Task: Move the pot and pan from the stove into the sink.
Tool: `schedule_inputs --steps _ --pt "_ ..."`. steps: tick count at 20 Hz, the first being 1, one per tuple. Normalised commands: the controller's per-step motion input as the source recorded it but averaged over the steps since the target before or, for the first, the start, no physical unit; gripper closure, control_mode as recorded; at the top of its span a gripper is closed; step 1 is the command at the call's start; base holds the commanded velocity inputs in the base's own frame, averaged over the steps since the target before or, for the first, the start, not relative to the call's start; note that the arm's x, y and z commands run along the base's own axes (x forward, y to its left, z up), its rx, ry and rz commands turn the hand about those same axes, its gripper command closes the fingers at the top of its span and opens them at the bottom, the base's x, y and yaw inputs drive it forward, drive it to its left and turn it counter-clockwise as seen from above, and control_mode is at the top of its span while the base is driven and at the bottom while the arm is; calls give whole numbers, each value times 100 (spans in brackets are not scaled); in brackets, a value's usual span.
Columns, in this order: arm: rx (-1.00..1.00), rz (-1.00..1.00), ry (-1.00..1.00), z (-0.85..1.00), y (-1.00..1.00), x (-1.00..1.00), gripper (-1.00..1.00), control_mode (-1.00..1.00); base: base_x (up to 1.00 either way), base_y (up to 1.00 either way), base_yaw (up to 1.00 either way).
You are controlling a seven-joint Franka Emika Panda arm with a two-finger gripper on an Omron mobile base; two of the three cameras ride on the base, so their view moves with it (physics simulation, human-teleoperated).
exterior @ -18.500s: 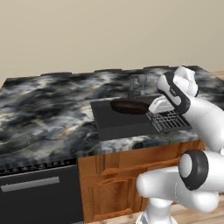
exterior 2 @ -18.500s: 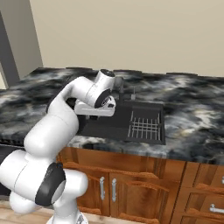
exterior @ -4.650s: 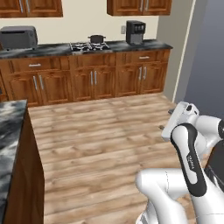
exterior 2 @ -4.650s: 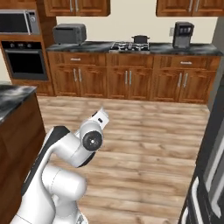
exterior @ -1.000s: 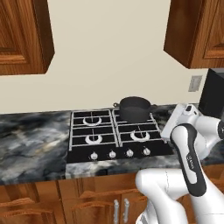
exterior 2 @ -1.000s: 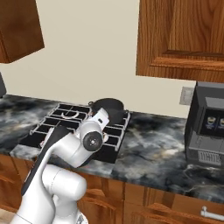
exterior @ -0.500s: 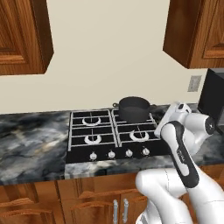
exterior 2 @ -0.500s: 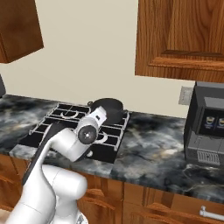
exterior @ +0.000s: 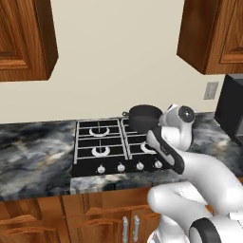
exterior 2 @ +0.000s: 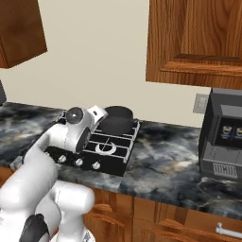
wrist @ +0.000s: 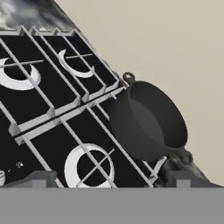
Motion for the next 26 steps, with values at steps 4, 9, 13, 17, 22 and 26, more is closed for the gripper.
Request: schedule_inputs --steps 4,9,13,17,22,26 --pt "-8 0 31 0 0 75 -100 -100 0 0 0" --pt "-5 -1 26 0 2 76 -100 -100 0 0 0" --pt "-4 -2 13 0 3 35 -100 -100 0 0 0" --pt "0 0 1 0 0 6 -100 -100 0 0 0" --pt "-5 0 5 -32 2 43 -100 -100 0 0 0" --pt "-6 0 5 -49 0 47 -100 -100 0 0 0"
